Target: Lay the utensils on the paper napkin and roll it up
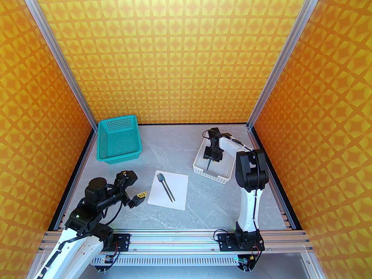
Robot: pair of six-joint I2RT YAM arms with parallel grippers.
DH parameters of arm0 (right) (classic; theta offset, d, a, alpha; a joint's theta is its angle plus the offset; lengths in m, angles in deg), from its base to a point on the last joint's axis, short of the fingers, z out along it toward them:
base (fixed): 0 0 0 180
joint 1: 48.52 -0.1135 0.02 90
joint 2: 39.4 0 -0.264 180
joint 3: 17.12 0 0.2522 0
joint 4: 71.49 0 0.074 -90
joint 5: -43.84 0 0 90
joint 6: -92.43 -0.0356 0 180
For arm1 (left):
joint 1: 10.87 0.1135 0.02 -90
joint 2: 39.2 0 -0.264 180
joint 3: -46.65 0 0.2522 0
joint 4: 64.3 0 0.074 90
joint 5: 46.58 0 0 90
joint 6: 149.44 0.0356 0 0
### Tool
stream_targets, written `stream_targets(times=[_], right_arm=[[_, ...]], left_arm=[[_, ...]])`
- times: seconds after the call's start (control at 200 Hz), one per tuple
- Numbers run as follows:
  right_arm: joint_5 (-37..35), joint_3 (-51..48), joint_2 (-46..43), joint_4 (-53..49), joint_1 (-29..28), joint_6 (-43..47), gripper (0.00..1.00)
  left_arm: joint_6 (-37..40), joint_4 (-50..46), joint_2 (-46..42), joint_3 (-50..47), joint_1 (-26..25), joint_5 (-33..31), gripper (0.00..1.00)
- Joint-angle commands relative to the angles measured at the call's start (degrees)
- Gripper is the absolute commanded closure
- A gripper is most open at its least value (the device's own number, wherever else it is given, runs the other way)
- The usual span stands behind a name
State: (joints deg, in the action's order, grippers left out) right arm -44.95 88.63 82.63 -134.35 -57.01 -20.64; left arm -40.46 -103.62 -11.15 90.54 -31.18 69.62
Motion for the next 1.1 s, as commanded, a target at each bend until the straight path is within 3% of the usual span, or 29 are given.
stream_targets(times=[0.0, 0.51, 0.915, 1.095], right_arm=[[-1.1, 1.7, 1.8, -2.0, 0.3, 0.9, 0.57], [0.3, 1.7, 4.4, -1.9, 0.3, 1.0, 0.66], [0.5, 1.0, 4.7, -1.5, 0.3, 1.1, 0.81], [0.4, 0.7, 4.3, -1.4, 0.3, 1.1, 0.83]], left_arm=[[0.3, -0.9, -0.4, -0.5, -0.4, 1.1, 0.01], [0.4, -1.1, -0.4, -0.5, -0.8, 1.1, 0.01], [0.7, -1.2, -0.4, -0.6, -0.9, 1.1, 0.01], [0.7, -1.2, -0.4, -0.7, -1.0, 1.1, 0.01]])
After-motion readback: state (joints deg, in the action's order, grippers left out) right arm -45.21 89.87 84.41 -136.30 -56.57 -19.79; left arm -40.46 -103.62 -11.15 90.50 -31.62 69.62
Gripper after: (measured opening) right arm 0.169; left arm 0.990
